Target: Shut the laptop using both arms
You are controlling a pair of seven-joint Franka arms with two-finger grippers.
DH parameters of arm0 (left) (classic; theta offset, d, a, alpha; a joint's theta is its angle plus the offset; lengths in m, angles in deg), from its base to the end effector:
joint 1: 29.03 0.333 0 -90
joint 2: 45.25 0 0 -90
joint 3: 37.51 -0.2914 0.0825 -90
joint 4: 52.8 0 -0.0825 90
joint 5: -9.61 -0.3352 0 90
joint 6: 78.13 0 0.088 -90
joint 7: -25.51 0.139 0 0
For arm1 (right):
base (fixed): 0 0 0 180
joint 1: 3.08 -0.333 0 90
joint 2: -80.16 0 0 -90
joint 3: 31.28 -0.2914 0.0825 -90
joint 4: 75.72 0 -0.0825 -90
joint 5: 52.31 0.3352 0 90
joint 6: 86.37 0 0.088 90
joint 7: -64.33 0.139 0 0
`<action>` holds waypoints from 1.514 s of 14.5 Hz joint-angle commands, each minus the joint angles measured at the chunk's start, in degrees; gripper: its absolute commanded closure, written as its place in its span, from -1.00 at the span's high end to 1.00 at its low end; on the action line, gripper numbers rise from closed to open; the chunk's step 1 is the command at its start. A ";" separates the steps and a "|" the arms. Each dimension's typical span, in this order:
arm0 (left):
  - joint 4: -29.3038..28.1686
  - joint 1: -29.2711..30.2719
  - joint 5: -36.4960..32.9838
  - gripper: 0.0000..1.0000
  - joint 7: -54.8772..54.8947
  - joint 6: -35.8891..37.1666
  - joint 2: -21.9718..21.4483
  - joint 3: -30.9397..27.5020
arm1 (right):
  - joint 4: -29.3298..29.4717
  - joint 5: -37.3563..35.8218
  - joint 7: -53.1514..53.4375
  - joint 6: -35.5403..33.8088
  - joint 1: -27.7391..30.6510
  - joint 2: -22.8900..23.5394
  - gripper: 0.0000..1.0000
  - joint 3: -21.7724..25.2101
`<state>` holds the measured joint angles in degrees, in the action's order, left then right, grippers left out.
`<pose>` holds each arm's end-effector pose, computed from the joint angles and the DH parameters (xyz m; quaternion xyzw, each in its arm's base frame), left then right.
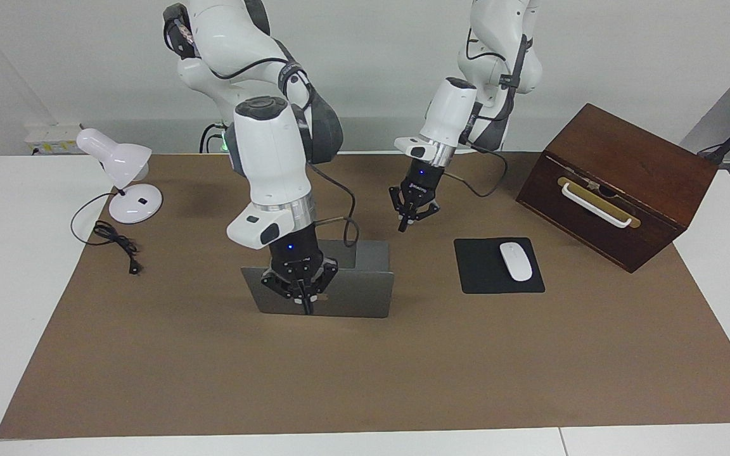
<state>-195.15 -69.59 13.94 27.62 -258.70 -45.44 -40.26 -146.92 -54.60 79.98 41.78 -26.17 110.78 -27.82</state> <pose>0.4050 -0.3057 0.3562 0.8992 -0.2885 0.3092 0.1123 0.6612 0.2442 0.4689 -0.9718 -0.0498 -0.2271 0.0385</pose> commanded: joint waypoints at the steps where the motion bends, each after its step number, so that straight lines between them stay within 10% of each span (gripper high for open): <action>1: -0.20 -2.06 0.60 -1.00 1.41 -5.48 3.60 -1.11 | 1.94 -0.44 1.58 -2.11 0.24 0.85 -1.00 -0.47; 22: 1.12 -5.58 0.59 -1.00 2.99 -18.42 17.06 -1.38 | -6.23 8.79 1.14 -15.12 2.43 -3.81 -1.00 -3.29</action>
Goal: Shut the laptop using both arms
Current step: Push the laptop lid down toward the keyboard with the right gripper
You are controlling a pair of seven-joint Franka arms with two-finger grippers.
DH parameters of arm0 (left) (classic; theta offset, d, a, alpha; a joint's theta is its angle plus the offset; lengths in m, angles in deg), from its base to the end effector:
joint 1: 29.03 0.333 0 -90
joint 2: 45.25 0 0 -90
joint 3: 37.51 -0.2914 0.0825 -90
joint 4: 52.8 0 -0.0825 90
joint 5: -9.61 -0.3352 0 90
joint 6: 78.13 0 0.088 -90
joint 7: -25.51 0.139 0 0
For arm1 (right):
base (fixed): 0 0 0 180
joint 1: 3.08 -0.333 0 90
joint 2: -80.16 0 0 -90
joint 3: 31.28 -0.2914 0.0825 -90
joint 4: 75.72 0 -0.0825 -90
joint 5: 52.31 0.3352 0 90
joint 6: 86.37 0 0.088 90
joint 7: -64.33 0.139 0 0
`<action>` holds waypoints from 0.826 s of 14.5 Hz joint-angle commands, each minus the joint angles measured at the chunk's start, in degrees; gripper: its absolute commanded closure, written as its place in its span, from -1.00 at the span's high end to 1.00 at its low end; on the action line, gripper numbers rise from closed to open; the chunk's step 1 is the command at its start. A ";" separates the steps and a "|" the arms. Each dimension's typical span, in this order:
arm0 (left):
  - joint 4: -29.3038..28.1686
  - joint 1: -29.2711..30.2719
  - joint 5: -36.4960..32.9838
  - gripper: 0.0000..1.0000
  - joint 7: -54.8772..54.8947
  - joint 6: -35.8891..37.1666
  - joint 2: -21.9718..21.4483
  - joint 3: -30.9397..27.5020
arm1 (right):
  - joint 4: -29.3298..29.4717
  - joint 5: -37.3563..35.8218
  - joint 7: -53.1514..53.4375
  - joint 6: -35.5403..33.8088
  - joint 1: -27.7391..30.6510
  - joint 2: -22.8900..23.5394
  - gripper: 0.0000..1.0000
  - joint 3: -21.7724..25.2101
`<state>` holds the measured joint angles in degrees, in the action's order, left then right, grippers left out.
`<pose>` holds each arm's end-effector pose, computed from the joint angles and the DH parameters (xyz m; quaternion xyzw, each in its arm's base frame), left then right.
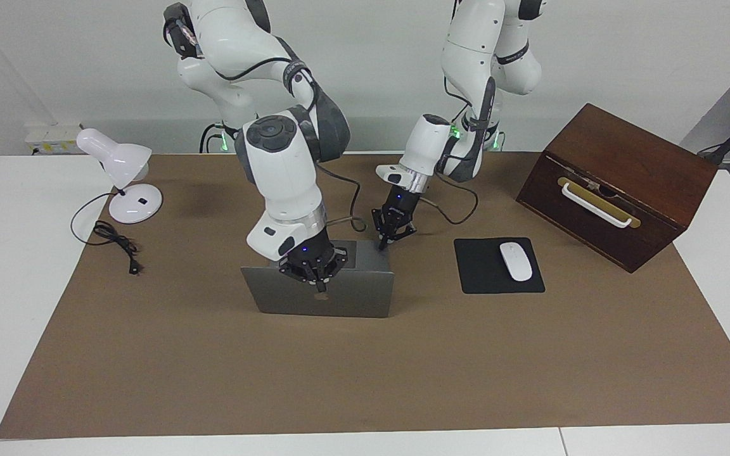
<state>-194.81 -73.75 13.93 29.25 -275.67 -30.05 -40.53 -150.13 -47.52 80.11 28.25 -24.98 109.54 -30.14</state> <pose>0.3935 -0.3380 0.2667 0.8785 -0.3305 0.3276 0.1080 0.6254 0.2479 0.4270 -0.9944 -0.0312 -0.0787 0.0626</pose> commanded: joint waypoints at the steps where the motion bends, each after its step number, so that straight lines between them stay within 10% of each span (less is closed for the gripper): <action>1: 0.68 -1.43 0.60 -1.00 1.45 -1.53 1.93 -1.11 | -3.63 1.71 1.01 -2.02 1.24 -2.83 -1.00 -0.97; 12: 0.68 -1.43 0.51 -1.00 2.76 -3.20 5.45 -1.20 | -12.60 10.58 0.83 -5.89 3.96 -6.70 -1.00 -1.05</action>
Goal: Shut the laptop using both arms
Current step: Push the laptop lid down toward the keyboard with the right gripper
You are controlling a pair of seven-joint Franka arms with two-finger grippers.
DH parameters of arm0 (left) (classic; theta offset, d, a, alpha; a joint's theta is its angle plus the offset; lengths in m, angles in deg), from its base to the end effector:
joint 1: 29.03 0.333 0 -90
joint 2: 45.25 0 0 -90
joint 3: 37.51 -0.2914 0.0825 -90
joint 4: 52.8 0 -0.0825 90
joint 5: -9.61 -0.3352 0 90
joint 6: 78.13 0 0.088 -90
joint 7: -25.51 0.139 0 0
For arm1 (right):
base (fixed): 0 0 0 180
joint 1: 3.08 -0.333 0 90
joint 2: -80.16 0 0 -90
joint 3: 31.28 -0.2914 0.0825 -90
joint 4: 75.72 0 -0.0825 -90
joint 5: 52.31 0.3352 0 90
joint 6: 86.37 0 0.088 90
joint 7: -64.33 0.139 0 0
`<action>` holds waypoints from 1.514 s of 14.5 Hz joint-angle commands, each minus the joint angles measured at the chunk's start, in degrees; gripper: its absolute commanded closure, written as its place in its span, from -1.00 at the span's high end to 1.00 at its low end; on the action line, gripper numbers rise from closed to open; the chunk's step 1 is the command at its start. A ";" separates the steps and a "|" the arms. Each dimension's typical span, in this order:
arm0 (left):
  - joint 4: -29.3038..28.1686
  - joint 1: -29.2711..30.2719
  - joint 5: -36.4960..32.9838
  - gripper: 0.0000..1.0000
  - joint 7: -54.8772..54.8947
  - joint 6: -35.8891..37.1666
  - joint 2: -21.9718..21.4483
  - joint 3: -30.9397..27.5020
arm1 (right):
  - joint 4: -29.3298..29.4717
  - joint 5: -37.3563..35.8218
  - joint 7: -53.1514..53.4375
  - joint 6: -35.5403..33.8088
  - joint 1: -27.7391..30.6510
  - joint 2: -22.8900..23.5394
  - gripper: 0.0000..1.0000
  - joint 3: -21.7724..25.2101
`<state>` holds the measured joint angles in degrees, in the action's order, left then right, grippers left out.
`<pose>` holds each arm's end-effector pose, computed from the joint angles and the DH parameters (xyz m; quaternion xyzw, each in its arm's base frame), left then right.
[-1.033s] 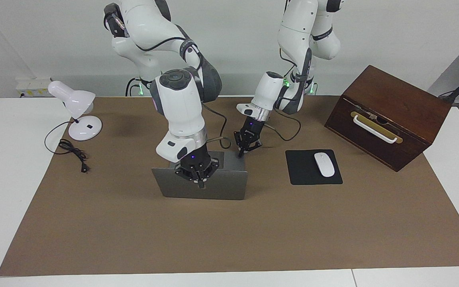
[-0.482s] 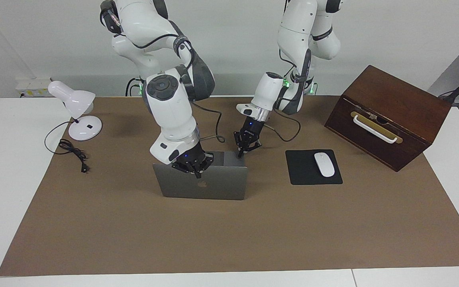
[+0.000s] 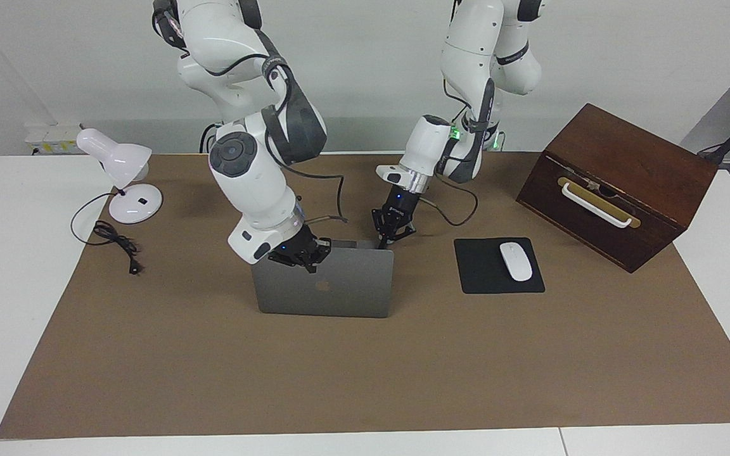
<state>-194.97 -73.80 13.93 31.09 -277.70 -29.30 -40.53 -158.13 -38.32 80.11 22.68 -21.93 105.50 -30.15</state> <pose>0.3933 -0.3381 0.2645 0.8697 -0.3438 0.3383 0.1046 0.5974 0.2188 0.4032 -0.9935 0.0206 0.0212 0.1099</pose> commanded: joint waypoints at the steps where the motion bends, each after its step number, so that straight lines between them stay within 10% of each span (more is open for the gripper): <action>1: 0.76 -1.29 0.42 -1.00 0.92 -1.18 4.70 -1.20 | -5.39 1.39 0.83 -0.24 0.83 -2.75 -1.00 -1.05; 22: 0.05 -1.28 0.42 -1.00 3.21 -1.18 6.28 -1.29 | -16.12 1.74 0.22 15.14 -1.64 -1.87 -1.00 -1.05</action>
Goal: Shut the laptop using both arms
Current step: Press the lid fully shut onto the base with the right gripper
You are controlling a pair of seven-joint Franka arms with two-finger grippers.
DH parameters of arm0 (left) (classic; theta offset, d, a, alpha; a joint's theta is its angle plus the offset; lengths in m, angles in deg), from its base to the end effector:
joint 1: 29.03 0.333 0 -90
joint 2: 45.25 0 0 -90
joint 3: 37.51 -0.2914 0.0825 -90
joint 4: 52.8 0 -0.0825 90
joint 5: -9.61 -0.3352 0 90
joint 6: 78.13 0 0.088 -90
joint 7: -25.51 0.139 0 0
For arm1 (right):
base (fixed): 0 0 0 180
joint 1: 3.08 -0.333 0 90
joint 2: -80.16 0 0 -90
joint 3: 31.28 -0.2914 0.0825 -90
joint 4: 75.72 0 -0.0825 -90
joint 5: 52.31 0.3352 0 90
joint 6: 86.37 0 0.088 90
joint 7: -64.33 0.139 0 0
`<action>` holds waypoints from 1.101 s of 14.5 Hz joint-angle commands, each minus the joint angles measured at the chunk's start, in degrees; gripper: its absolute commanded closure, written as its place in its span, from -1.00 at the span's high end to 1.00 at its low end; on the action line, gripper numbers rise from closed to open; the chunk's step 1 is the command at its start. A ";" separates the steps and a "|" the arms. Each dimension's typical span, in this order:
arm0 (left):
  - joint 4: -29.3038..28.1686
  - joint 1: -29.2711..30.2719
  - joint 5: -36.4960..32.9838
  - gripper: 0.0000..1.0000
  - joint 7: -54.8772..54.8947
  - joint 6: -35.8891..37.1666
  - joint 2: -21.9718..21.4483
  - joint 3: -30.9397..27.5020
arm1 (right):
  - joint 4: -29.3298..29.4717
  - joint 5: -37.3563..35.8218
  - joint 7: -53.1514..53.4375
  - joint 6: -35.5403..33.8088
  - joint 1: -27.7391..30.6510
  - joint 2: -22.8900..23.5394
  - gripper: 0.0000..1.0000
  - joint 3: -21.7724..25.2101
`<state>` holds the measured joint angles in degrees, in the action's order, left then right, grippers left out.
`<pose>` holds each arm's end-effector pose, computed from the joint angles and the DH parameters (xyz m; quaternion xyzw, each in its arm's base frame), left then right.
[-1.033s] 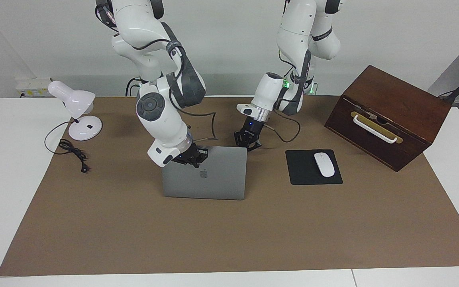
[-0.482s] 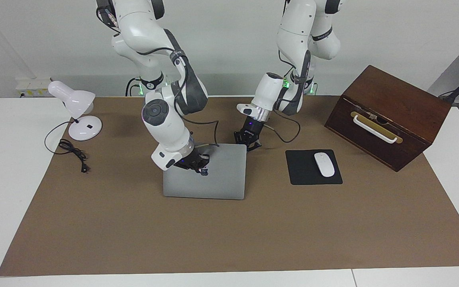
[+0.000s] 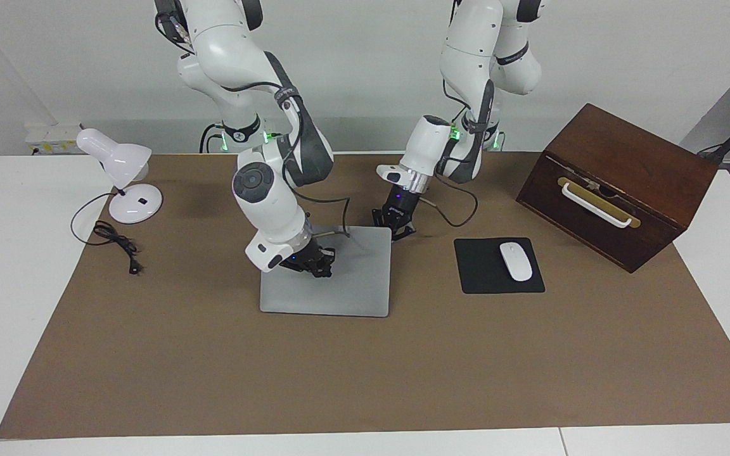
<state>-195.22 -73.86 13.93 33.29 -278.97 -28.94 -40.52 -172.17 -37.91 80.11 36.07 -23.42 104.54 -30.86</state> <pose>0.3924 -0.3378 0.2632 0.8608 -0.3602 0.3456 0.0991 0.5755 0.2275 0.3288 -0.9939 0.0295 0.0189 0.1044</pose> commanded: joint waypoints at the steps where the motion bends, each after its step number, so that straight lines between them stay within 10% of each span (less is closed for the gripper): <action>1: 0.30 -1.23 0.43 -1.00 1.01 0.10 5.93 -1.29 | -2.08 1.33 0.30 1.84 -0.14 -0.82 -1.00 -0.33; 16: 0.30 -0.53 0.43 -1.00 2.06 0.18 5.93 -1.29 | -3.23 1.33 1.36 8.17 -2.96 2.26 -1.00 -0.33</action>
<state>-195.22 -73.86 13.93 33.97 -279.03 -28.92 -40.53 -174.31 -37.91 80.20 42.50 -26.22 106.65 -30.92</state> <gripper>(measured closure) 0.991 0.991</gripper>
